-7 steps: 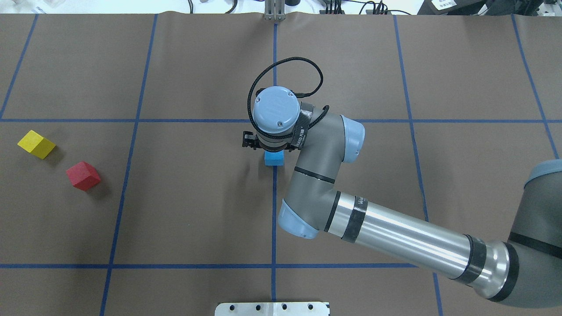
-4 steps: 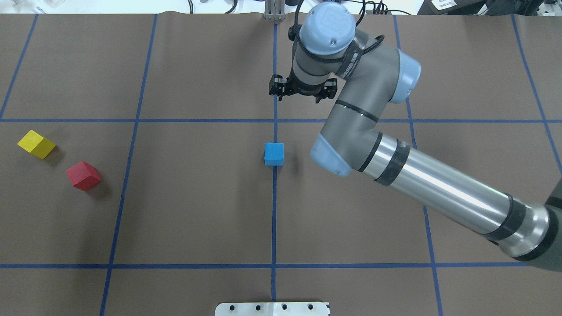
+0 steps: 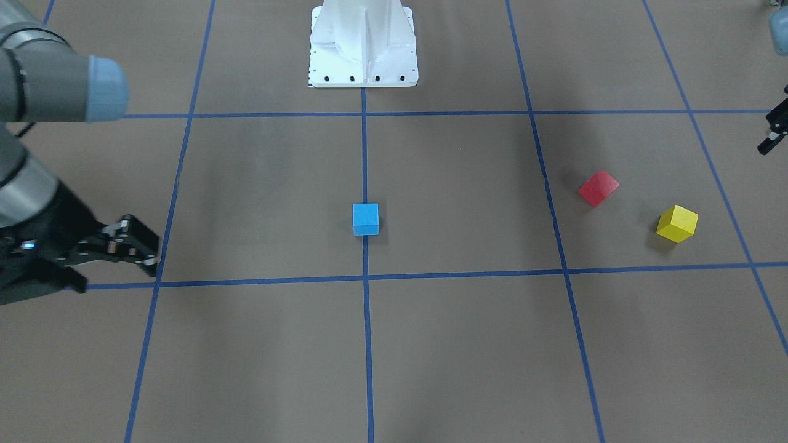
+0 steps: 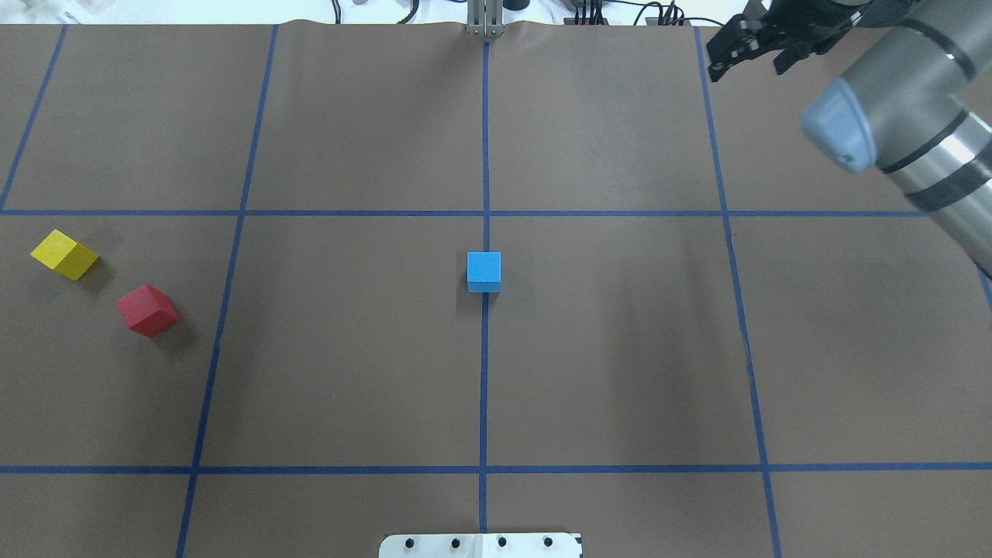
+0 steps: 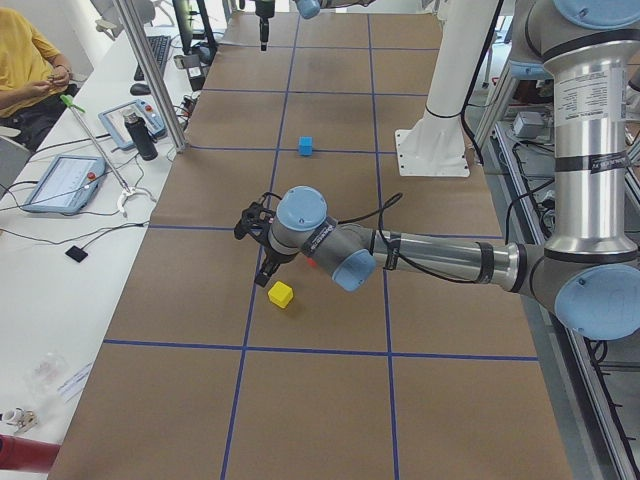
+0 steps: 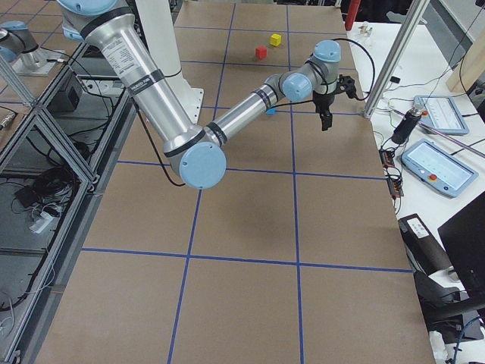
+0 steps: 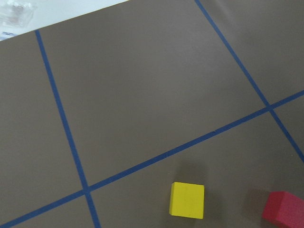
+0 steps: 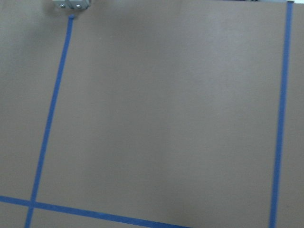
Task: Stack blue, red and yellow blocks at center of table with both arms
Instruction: 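Open the right gripper and withdraw the right arm from the blue cube, then lower the left gripper onto the red cube and close it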
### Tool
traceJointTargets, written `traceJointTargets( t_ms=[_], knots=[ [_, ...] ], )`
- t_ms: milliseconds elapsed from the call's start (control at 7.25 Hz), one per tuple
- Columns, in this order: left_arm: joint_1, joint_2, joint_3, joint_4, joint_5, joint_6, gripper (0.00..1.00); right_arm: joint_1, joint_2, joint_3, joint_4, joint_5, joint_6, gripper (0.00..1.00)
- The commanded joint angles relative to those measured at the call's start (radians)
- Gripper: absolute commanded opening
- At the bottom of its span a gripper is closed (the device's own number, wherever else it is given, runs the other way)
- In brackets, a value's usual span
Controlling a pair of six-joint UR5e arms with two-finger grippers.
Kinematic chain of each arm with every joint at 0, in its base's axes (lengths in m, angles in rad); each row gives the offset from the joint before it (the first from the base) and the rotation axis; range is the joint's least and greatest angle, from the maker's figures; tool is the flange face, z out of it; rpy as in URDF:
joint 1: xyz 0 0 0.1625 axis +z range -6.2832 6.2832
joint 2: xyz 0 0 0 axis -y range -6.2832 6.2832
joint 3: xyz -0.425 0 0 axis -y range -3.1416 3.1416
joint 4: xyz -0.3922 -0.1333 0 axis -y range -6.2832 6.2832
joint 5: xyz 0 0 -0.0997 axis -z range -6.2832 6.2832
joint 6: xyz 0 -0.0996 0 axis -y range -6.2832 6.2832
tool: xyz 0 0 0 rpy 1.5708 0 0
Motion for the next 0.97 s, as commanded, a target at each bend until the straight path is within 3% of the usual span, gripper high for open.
traceJointTargets(
  t_ms=[0,414,828],
  knots=[
    [0.186,-0.002,-0.011,-0.100,0.093,-0.099,1.00,0.196,-0.190,0.031,-0.016,0.081,-0.377,1.00],
    [0.411,-0.017,-0.009,-0.147,0.255,-0.156,1.00,0.400,-0.399,0.007,-0.016,0.092,-0.753,0.99],
    [0.552,-0.069,0.032,-0.147,0.314,-0.154,1.00,0.497,-0.568,0.002,-0.004,0.086,-0.799,1.00]
  ],
)
